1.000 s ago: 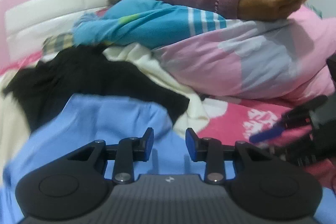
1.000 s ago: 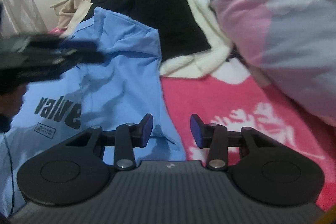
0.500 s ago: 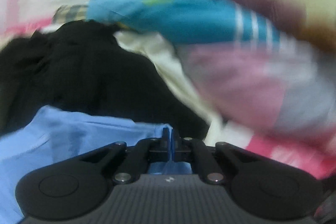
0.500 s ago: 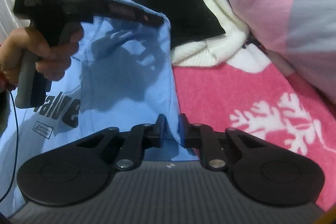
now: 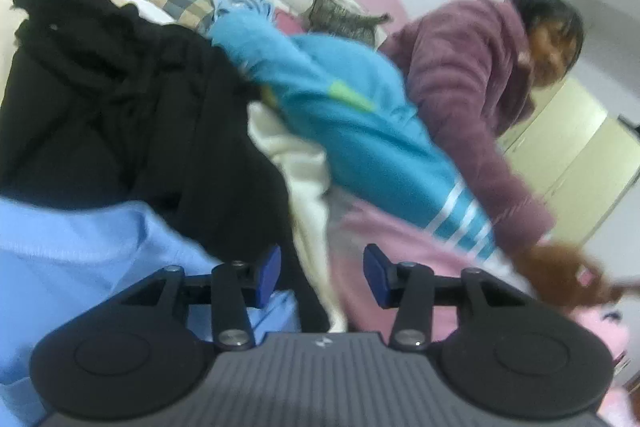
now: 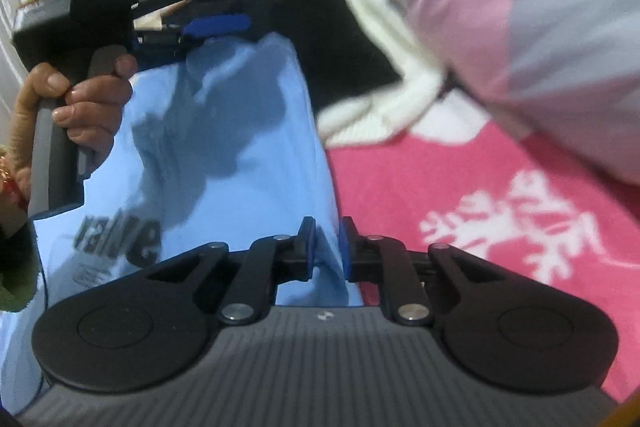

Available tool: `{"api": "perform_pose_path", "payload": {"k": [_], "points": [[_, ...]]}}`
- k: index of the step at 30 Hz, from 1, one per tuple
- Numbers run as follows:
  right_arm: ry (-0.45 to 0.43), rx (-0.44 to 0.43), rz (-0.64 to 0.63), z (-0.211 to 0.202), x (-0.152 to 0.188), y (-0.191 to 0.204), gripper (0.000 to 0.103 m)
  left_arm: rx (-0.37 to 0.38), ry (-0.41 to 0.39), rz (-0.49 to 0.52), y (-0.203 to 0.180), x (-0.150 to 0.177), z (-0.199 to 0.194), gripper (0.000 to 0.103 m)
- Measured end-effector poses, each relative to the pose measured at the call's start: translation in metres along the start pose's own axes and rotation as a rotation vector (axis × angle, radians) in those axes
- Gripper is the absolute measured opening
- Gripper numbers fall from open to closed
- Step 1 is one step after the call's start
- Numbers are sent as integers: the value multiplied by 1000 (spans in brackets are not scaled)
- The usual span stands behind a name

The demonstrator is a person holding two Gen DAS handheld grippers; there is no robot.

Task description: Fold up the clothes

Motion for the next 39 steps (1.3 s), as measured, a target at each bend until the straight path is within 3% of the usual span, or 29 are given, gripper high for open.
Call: {"api": "perform_pose_path", "payload": {"k": [3,8,14,16,20,24,30,32,36,39], "points": [[-43,20,-15,-28,-4,8,14,-6,3,-14,-7,-3,-10,46],[18,46,-42,-42,3,27,18,-40,86,31,-17,23,-46,46],[-10,276,33,-17,15,-13,45,-102,229,132,-28,83,-61,48],[-24,351,40,-5,20,-28,45,-120,272,163,-31,100,-59,48],[-80,363,48,-4,24,-30,49,-140,297,204,-36,119,-57,48],[-126,306,30,-32,21,-11,49,-168,288,269,-42,126,-59,50],[-219,254,-133,-68,-4,7,51,-225,254,330,-41,126,-63,50],[-208,213,-154,-57,-23,9,50,-249,243,359,-38,126,-64,50],[-188,-23,-68,-19,-69,7,50,-323,215,436,-28,124,-57,48],[-125,-110,-53,22,-95,8,50,-334,190,446,-20,120,-55,48]]}}
Point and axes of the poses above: each gripper's, at about its wrist camera, not at the fingertips, and z roughly the way its jaws point, y to its left, x to its underside, the point moved 6 cm from there along z, roughly the way its jaws point, and after that the axes turned 7 degrees about y, right-handed, at the moved point
